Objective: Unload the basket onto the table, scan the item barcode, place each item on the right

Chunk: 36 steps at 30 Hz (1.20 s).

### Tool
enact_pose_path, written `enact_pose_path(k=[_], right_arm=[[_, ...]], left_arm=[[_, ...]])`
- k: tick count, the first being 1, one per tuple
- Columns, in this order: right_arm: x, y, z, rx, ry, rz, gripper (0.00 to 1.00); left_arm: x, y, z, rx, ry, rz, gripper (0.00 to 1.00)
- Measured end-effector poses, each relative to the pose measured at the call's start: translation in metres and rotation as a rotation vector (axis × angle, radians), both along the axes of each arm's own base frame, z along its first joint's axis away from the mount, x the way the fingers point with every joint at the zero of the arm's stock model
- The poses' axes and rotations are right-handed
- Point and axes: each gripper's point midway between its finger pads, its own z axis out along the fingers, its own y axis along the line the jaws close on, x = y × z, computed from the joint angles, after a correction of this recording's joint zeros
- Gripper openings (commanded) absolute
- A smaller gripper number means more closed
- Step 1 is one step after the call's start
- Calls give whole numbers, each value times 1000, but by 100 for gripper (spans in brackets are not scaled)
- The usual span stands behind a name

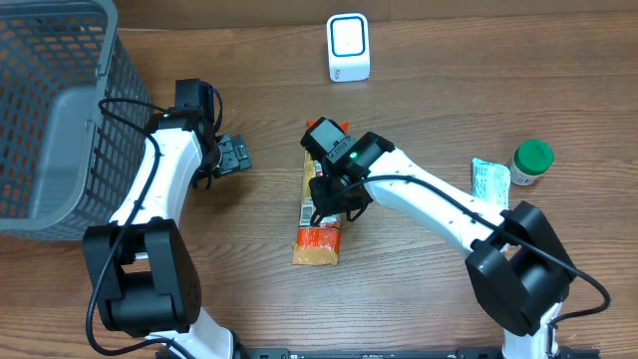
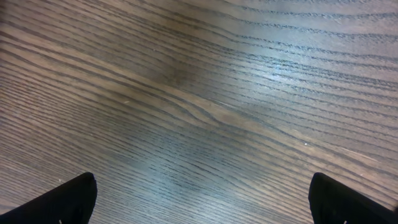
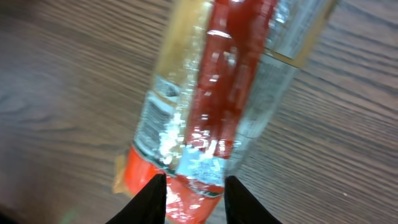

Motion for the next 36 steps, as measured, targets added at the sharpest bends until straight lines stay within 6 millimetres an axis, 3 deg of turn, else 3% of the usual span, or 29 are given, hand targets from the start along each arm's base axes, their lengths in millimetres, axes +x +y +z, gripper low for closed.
enact_pose_path(k=[8, 14, 17, 19, 21, 26, 31, 36], right_arm=[[5, -8, -6, -14, 12, -36, 32], [3, -4, -29, 33, 10, -55, 31], [0, -5, -42, 45, 15, -63, 24], [1, -2, -43, 60, 14, -68, 14], [1, 1, -42, 77, 15, -73, 4], [0, 2, -42, 87, 23, -62, 4], [-7, -12, -37, 59, 37, -22, 4], [-18, -27, 0, 100, 4, 157, 4]], left_arm=[[0, 0, 0, 0, 0, 0, 100], [0, 0, 0, 0, 0, 0, 100], [0, 0, 0, 0, 0, 0, 100], [0, 0, 0, 0, 0, 0, 100], [0, 0, 0, 0, 0, 0, 100], [0, 0, 0, 0, 0, 0, 100], [0, 0, 0, 0, 0, 0, 100], [0, 0, 0, 0, 0, 0, 100]])
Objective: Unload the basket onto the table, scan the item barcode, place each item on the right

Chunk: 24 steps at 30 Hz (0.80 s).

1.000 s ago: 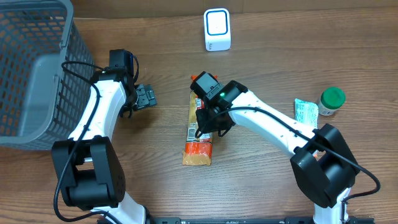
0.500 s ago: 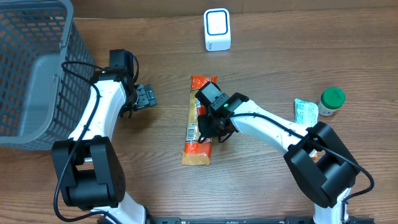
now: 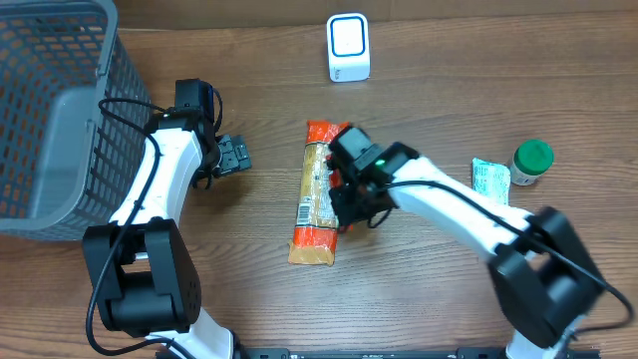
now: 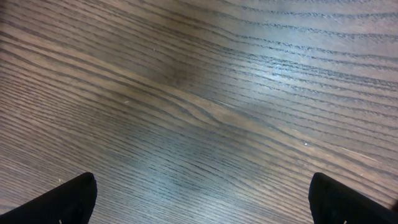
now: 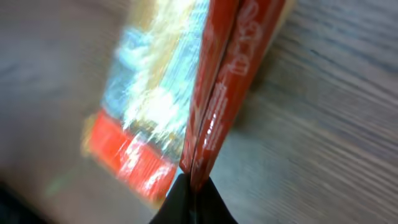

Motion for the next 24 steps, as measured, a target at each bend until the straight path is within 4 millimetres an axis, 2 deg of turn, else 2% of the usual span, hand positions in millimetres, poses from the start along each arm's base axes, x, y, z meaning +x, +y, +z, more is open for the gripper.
enact_pose_path(k=[3, 4, 9, 11, 15, 24], right_arm=[[-22, -4, 36, 72, -36, 193, 4], [-36, -8, 47, 89, -35, 271, 4], [-89, -36, 83, 136, -27, 574, 4], [-103, -45, 94, 155, -44, 670, 4], [-113, -50, 109, 197, -115, 785, 4], [-122, -47, 122, 282, -189, 921, 4]], left_arm=[[0, 0, 0, 0, 0, 0, 100], [0, 0, 0, 0, -1, 0, 100], [0, 0, 0, 0, 0, 0, 100], [0, 0, 0, 0, 0, 0, 100], [0, 0, 0, 0, 0, 0, 100], [0, 0, 0, 0, 0, 0, 100]])
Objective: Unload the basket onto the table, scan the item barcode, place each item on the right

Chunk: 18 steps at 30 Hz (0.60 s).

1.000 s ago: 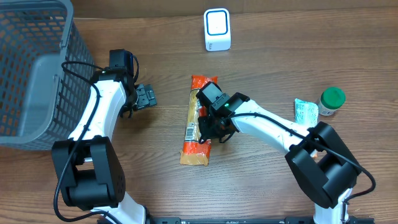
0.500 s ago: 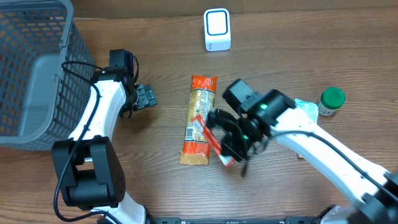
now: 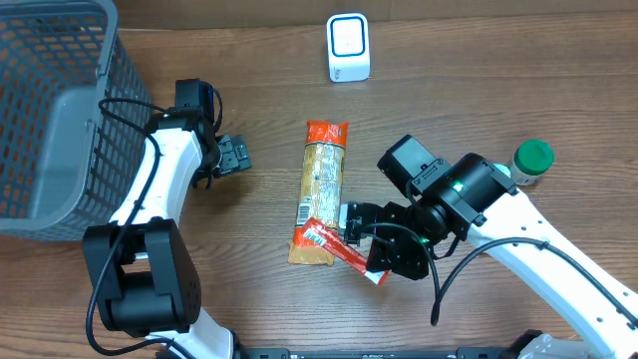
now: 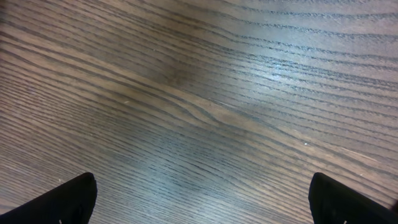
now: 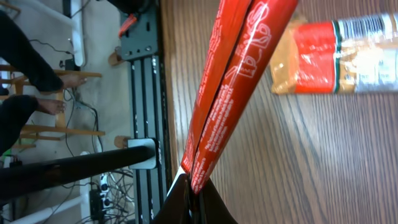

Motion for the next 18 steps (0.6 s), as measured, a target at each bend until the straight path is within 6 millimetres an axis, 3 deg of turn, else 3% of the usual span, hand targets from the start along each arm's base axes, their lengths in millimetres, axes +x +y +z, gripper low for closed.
enact_pose_path(k=[18], right_arm=[[0, 0, 6, 30, 47, -30, 4]], left_arm=[[0, 0, 0, 0, 0, 0, 100]])
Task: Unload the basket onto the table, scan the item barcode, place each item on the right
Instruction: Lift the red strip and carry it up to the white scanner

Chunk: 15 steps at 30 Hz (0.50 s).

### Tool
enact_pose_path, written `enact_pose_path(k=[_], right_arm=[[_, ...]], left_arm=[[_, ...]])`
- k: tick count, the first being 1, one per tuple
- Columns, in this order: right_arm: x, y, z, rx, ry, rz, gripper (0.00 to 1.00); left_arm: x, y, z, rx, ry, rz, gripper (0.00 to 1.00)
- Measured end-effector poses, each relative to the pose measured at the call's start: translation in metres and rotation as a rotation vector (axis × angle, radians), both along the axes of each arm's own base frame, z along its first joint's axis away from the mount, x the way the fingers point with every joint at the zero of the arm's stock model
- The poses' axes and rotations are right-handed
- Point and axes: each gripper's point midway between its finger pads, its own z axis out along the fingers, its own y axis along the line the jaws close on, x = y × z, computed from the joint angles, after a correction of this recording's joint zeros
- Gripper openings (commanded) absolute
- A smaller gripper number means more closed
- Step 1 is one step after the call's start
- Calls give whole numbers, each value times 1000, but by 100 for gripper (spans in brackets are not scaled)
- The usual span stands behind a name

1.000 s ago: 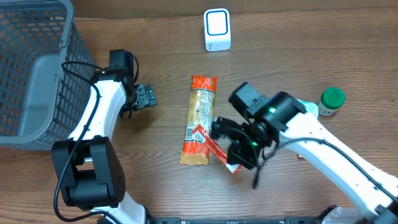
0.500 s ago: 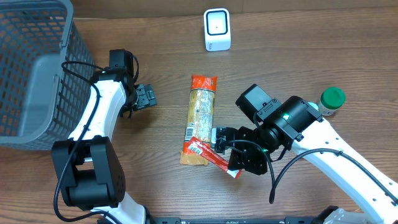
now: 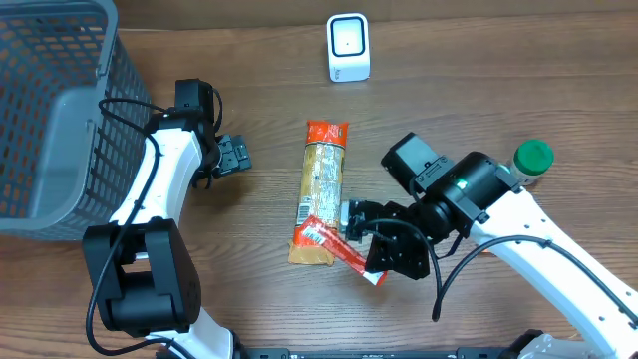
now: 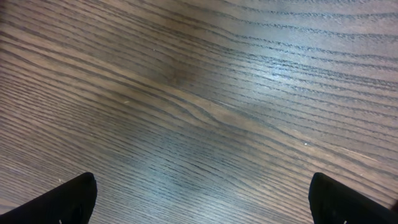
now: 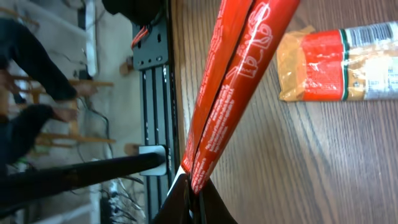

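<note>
A slim red packet (image 3: 334, 249) hangs tilted above the table, pinched at one end by my right gripper (image 3: 373, 263). In the right wrist view the red packet (image 5: 230, 87) runs up from the shut right gripper (image 5: 194, 186). A long tan packet with orange ends (image 3: 321, 189) lies flat on the table, its near end (image 5: 336, 62) under the red packet's tip. The white scanner (image 3: 348, 47) stands at the far edge. My left gripper (image 3: 234, 155) rests at the left, open over bare wood, fingertips (image 4: 68, 199) wide apart.
A grey mesh basket (image 3: 50, 110) fills the far left corner. A green-capped bottle (image 3: 531, 160) stands at the right, behind my right arm. The table's front edge and a black rail (image 5: 152, 74) lie just past the red packet.
My right arm with the red packet has shifted very slightly toward the far side. The left arm and the long tan packet have not moved.
My right gripper stood open over the red packet, which lay on the long tan packet. Then it was shut on the red packet's edge beside the tan one. Then it held the red packet raised near the table's front, where it stays.
</note>
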Motion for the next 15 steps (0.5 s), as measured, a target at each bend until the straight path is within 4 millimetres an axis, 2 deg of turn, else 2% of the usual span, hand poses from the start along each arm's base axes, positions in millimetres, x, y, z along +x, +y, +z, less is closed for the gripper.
enact_pose_path(k=[5, 11, 15], right_arm=[[15, -11, 10, 11, 34, -94, 4], [35, -24, 13, 38, 40, -176, 4], [49, -23, 12, 46, -1, -206, 4]], left_arm=[[0, 0, 0, 0, 0, 0, 100], [0, 0, 0, 0, 0, 0, 100], [0, 0, 0, 0, 0, 0, 100]])
